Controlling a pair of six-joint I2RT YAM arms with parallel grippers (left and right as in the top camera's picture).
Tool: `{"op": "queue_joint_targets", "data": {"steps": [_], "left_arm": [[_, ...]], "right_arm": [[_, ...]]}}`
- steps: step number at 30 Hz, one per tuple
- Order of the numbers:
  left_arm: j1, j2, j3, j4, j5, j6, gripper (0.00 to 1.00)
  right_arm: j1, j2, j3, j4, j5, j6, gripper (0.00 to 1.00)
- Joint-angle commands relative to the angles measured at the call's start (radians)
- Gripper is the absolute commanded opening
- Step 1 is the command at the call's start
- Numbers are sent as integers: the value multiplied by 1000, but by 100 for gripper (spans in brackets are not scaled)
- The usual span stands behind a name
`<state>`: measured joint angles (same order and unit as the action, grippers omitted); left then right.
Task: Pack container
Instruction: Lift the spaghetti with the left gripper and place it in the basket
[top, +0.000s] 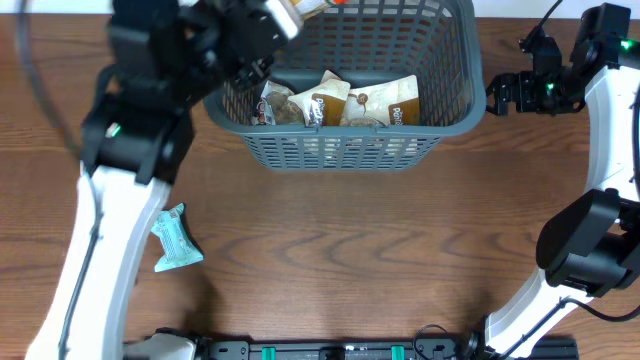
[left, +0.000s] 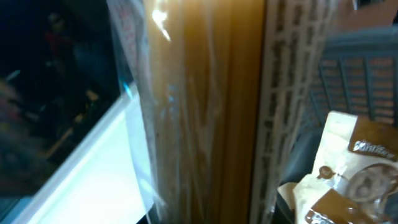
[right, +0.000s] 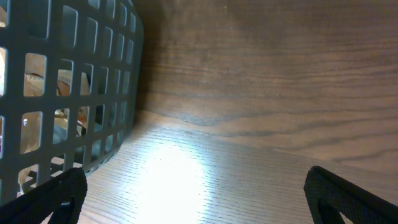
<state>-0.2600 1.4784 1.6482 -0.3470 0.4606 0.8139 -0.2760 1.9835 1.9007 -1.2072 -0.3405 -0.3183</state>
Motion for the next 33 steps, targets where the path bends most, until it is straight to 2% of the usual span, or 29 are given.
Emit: {"op": "queue_joint_targets", "data": {"steps": [1, 9, 16, 20, 22, 26, 33], "left_arm": [[-3, 79, 47, 54, 87, 54, 6], [-52, 270, 47, 19, 98, 53, 6], [-84, 330, 46, -63, 97, 54, 8], [-84, 335, 33, -101, 96, 54, 16], [-83, 340, 30, -113, 76, 54, 17], [-83, 356, 29, -128, 57, 54, 28], [-83, 358, 30, -131, 51, 53, 35]], "right_arm": [[3, -2, -7, -2, -8, -11, 99], [3, -2, -7, -7, -8, -11, 99], [3, -2, -7, -13, -8, -12, 99], [3, -2, -7, -13, -8, -12, 99], [3, -2, -7, -15, -8, -12, 99], [3, -2, -7, -18, -8, -12, 99], [3, -2, -7, -27, -7, -12, 99]]}}
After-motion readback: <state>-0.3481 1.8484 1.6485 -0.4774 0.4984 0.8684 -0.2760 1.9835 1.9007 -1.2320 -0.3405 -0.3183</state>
